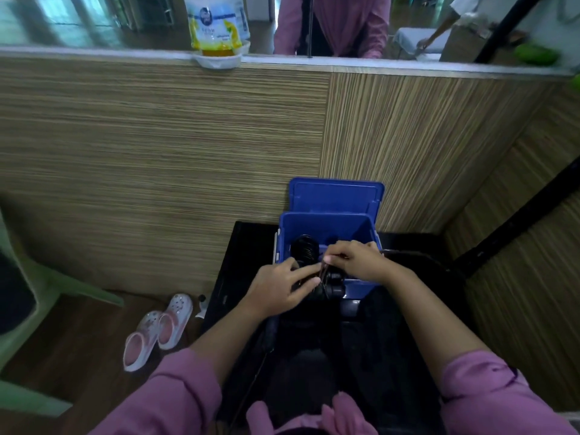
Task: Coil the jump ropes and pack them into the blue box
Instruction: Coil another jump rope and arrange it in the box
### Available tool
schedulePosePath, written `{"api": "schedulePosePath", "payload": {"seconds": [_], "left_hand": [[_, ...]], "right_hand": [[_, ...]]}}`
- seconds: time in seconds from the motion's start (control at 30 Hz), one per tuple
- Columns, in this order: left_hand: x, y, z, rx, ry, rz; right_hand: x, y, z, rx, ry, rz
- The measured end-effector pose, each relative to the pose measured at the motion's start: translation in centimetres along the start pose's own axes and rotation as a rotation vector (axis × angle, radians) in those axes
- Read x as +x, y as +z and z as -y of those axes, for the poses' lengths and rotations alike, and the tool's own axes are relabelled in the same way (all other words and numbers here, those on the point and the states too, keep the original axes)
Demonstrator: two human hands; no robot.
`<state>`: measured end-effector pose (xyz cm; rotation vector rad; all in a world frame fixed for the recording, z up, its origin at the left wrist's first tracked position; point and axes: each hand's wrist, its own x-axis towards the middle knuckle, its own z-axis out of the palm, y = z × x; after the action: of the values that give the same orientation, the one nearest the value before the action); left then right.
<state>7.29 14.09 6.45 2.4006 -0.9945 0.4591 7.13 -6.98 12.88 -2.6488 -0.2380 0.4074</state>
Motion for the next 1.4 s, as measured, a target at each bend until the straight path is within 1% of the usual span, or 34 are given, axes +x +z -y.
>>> {"api": "schedulePosePath", "payload": {"seconds": [0.1,0.17,0.33,0.43,0.53,0.63,0.73,0.8,0.87,0.97,1.1,1.2,1.27,1.33,1.4], "left_hand": [[-0.7,0.2,-0.6,-0.078,0.002,0.019],[-1.0,0.3,-1.1,-0.133,-0.003,0.011],[-0.5,-0.4,-2.9,-0.331,-0.182,-0.085],[0.1,-0.9,-2.9,-0.374,-0.274,-0.130],[0.9,-1.5,-2.4,-0.368,-0.381,-0.199],[1.9,-1.9,-2.3,-0.341,-0.487,-0.256],[2.7,-1.9,-2.3,-0.382,-0.564,-0.295],[3.2,-1.8,-2.6,-0.363,-0.587,-0.300],[3.8,-1.7,-2.9,-0.341,-0.613,-0.316],[4.8,-2.0,-2.9,-0.351,-0.696,-0.373],[5.4,-2.1,-2.0,-0.278,-0.801,-0.421],[5.3,-1.7,-1.0,-0.231,-0.934,-0.398],[5.0,-1.5,-0.5,-0.168,-0.972,-0.338],[4.5,-1.0,-0.1,-0.068,-0.939,-0.240],[3.8,-0.4,-0.3,0.023,-0.899,-0.138]], "right_hand": [[0.1,-0.5,-1.0,0.235,0.000,0.019],[0.2,-0.8,-1.7,0.358,0.022,0.081],[-0.5,-0.5,-1.7,0.614,0.097,0.143],[-0.6,0.8,-2.3,0.684,0.131,0.053],[-0.7,1.5,-1.7,0.747,0.098,-0.071],[-0.5,2.2,-0.6,0.802,0.112,-0.085],[0.2,3.1,-0.2,0.727,0.118,-0.091],[0.5,3.6,0.1,0.683,0.141,-0.114],[0.6,3.9,0.6,0.690,0.142,-0.143],[0.2,4.1,1.3,0.856,0.099,-0.131],[-0.7,3.5,2.4,1.049,0.062,-0.137],[-1.3,3.2,3.6,1.044,0.054,-0.112],[-1.7,3.5,4.2,1.084,0.023,-0.112],[-2.0,3.5,4.5,1.116,0.009,-0.164],[-2.2,3.1,4.8,1.058,-0.020,-0.173]]}}
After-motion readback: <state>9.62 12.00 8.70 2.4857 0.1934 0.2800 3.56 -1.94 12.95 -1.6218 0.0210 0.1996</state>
